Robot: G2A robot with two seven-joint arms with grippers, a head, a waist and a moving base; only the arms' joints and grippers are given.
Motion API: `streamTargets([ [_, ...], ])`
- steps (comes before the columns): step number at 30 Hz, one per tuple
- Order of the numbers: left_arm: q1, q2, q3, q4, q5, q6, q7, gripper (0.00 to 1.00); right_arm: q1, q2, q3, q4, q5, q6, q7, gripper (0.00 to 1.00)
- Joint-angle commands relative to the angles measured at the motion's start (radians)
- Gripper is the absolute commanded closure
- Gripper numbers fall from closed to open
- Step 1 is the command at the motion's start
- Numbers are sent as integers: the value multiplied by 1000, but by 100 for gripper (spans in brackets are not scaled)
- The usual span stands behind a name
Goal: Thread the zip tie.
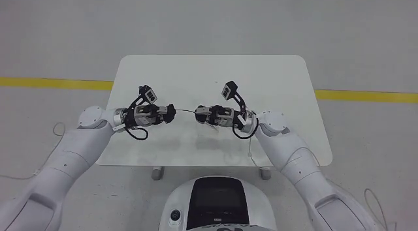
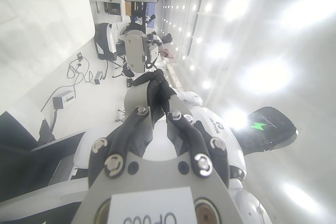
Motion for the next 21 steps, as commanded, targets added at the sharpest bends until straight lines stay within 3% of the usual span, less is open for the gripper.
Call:
streamTargets([
  [1,0,0,0,0,0,0,0,100,0,1,-2,0,1,-2,-2,98],
  [16,0,0,0,0,0,0,0,98,-2,7,-12,-5,7,-11,-14,100],
  [17,0,0,0,0,0,0,0,60,-3,8,-12,-5,8,-12,-14,100],
  [18,0,0,0,0,0,0,0,0,-3,8,-12,-4,10,-13,-15,100],
  [21,0,0,0,0,0,0,0,0,-5,10,-10,-3,16,-17,-16,100],
])
